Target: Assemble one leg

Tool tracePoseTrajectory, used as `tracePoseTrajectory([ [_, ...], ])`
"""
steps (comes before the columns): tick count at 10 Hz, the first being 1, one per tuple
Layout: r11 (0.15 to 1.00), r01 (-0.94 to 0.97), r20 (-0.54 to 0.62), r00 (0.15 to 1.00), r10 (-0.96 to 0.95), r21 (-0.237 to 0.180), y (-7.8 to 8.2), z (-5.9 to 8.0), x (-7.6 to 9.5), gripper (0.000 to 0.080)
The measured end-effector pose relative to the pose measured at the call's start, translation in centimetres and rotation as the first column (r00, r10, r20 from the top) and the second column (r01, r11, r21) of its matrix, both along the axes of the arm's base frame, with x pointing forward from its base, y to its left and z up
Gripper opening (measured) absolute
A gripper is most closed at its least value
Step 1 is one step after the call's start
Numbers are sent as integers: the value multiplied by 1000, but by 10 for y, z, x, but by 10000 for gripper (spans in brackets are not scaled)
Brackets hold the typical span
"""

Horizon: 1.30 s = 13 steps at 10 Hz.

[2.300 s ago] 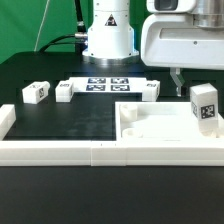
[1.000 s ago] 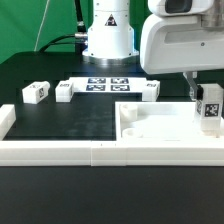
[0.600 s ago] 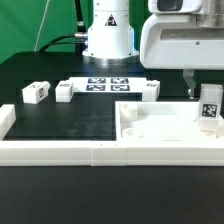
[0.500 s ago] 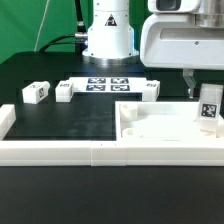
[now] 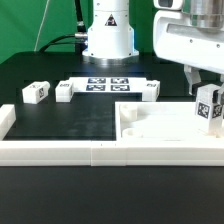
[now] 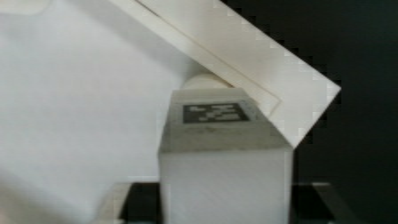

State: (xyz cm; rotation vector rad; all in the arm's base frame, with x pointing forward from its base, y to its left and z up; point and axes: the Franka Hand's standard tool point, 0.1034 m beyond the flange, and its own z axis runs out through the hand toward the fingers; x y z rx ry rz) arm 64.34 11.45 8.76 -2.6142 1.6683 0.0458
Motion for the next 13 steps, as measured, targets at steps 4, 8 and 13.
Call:
tracePoseTrajectory([
  [4,958,286,-22,958,-286,7,-2,-1,0,291],
  [8,964,266,-21,964,-266,9,-1,-1,-1,559],
  [13,980,-200,10,980,200,14,5,-1,-1,649],
])
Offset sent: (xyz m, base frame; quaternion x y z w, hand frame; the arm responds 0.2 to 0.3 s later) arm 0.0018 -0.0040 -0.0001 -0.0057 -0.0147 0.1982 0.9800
